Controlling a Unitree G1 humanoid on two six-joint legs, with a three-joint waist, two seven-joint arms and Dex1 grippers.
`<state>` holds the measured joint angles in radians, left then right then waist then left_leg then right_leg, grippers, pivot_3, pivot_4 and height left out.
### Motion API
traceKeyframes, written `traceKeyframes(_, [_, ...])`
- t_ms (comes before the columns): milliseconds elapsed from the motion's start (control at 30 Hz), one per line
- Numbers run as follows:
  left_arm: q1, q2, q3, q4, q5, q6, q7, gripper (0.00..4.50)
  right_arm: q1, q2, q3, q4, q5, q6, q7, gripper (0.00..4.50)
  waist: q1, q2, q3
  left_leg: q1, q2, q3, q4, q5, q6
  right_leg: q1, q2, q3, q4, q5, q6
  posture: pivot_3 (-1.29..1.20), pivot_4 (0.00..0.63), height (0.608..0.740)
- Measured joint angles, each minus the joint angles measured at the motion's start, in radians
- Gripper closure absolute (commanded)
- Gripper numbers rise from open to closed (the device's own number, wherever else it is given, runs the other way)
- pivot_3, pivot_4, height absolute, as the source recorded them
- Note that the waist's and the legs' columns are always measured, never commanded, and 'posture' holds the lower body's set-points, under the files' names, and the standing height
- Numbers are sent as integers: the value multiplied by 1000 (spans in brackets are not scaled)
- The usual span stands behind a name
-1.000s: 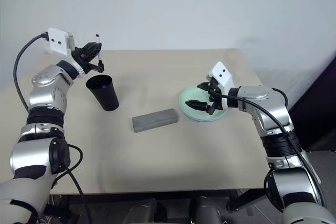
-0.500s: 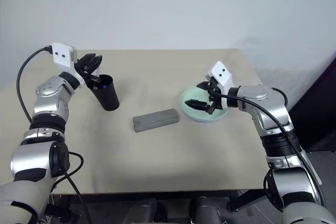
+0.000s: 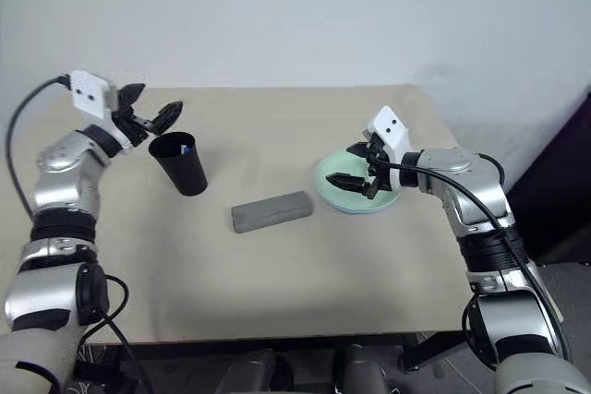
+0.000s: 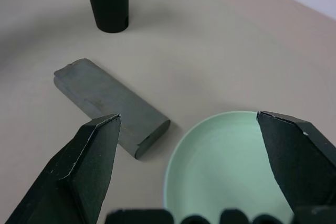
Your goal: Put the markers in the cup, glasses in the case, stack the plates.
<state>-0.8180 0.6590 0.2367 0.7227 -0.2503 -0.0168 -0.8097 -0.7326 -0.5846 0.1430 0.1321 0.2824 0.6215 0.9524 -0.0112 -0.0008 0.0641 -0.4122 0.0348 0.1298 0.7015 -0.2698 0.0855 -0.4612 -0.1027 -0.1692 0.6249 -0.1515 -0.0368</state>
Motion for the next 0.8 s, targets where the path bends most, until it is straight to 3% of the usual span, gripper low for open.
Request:
traceKeyframes(300, [289, 228, 78, -237, -108, 156, -228, 24, -5, -25, -21, 64, -7, -27, 20, 0, -10, 1, 0, 0, 0, 1, -1, 0, 0, -1, 0, 2, -1, 0, -1, 0, 0, 732])
traceKeyframes(567, [539, 261, 156, -348, -176, 240, -306, 24, 19, -86, -92, 83, 44, -64, 132, 0, -7, 1, 1, 0, 0, -1, -1, -3, 5, -2, -3, 4, -3, -2, -3, 0, 0, 732])
traceKeyframes(800, [623, 215, 219, -534, -260, 345, -241, 24, 46, -90, -152, 96, 87, -83, 162, 0, -9, 3, 1, 2, 1, 0, -4, -3, 4, -1, -3, 5, -2, -2, -3, 0, 0, 732])
